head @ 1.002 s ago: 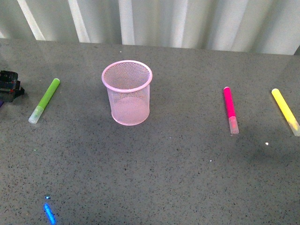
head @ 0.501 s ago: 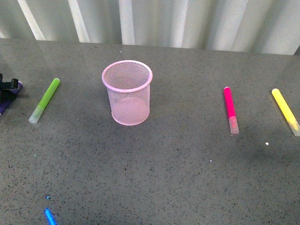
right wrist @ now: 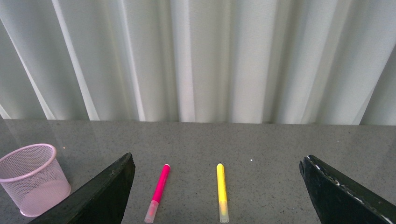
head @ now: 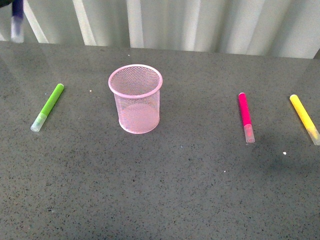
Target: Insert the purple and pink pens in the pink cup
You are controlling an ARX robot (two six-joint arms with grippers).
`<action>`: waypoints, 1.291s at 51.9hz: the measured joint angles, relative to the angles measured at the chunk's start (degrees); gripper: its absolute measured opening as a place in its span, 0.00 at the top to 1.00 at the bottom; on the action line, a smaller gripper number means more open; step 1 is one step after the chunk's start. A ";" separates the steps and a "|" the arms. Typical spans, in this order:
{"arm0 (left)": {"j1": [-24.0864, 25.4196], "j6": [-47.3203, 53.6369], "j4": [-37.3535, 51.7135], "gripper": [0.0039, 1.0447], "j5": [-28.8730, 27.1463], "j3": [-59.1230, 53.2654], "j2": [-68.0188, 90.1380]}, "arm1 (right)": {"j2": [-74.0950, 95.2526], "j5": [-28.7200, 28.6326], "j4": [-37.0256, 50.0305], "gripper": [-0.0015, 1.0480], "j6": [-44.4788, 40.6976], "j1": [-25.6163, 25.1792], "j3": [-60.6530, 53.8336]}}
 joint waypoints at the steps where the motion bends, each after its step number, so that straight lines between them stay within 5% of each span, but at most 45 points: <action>1: -1.03 -1.81 2.49 0.88 -0.33 -0.96 -0.55 | 0.00 0.00 0.00 0.07 0.00 0.00 0.00; 11: -15.85 -15.28 24.13 0.88 -8.90 -10.69 0.52 | 0.00 0.00 0.00 0.07 0.00 0.00 0.00; 23: -24.17 -17.94 30.67 0.88 -13.29 -11.28 5.62 | 0.00 0.00 0.00 0.07 0.00 0.00 0.00; 67: -25.16 -18.86 33.90 0.88 -14.36 -9.25 15.04 | 0.00 0.00 0.00 0.07 0.00 0.00 0.00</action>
